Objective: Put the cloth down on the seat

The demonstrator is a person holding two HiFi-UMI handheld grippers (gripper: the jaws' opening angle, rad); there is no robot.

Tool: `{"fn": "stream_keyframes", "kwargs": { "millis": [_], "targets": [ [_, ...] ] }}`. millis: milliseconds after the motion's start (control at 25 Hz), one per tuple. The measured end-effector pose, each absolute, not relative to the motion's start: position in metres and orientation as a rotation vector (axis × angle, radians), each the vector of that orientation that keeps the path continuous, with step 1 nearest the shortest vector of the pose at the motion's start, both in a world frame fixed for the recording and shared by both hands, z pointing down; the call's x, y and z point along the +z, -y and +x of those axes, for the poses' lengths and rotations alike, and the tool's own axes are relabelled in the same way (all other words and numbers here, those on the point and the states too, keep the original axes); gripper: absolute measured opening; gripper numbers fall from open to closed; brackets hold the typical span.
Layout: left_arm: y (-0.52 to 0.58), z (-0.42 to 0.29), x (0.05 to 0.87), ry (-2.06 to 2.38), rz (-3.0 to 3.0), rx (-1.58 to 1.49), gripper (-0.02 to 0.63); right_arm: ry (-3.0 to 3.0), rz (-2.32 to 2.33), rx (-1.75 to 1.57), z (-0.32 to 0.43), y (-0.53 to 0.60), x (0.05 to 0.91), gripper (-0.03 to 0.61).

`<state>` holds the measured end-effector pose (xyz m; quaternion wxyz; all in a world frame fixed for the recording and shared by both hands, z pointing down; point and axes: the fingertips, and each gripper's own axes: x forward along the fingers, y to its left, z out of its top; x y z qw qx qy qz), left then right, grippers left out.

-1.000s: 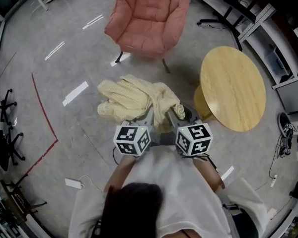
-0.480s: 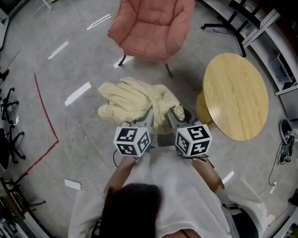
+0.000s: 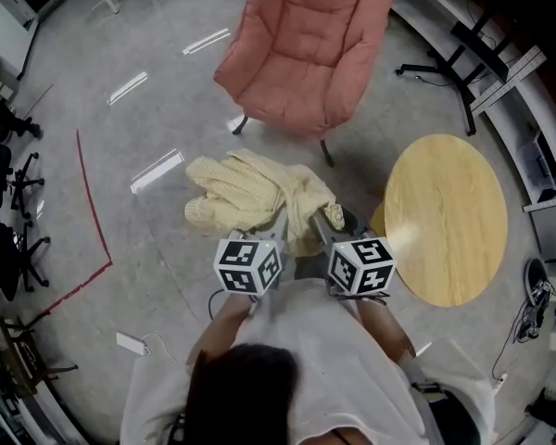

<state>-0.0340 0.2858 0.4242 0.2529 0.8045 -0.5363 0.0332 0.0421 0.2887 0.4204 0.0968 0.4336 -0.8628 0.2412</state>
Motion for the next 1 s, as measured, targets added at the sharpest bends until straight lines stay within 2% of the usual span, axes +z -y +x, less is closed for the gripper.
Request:
{"fn": "stream_keyframes", "kwargs": {
  "millis": [1000],
  "targets": [
    [-0.124,0.045,0.433,1.444,2.14,0.059,0.154,2.53,1.246,0.69,0.121,-0.125,0.427,0.138]
  ]
}}
